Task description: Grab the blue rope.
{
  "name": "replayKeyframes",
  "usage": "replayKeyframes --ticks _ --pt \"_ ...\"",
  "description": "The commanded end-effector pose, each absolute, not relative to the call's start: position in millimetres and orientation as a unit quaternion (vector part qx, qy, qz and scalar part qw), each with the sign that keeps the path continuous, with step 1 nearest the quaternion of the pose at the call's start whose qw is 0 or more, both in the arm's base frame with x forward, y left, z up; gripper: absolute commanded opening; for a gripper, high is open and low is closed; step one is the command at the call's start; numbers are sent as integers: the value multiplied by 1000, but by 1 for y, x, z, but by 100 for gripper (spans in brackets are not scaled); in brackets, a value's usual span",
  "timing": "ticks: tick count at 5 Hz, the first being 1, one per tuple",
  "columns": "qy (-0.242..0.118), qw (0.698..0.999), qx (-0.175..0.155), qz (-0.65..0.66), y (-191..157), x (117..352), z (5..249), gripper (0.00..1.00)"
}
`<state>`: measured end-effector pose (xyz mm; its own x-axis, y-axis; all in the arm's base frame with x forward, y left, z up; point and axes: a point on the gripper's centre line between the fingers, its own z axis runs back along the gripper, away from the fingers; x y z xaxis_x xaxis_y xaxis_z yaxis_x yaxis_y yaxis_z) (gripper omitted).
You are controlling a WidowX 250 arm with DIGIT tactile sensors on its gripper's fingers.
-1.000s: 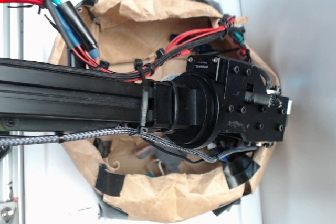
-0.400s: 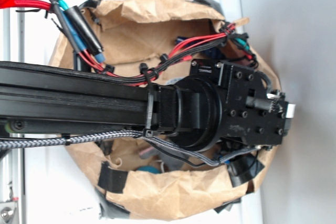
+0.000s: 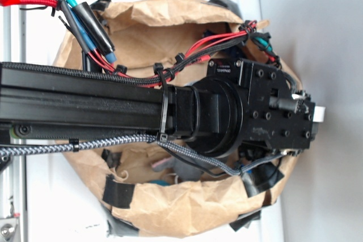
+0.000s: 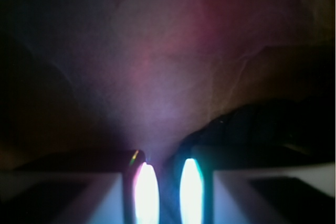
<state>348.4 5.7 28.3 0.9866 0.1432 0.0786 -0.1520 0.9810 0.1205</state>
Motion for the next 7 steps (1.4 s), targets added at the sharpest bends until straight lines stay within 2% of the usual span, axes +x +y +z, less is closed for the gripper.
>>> replayKeyframes --ticks 1,2,3,4,5,6,7 --pt "-26 996 8 86 13 344 90 0" --pt "-13 997 -17 76 22 333 118 0" --pt "-3 997 -29 66 32 321 134 0" --pt "-2 998 -10 57 30 313 130 12" --pt "2 999 -6 49 27 311 121 100" --pt "33 999 -23 26 26 310 107 100" --pt "40 999 -24 23 22 313 97 100"
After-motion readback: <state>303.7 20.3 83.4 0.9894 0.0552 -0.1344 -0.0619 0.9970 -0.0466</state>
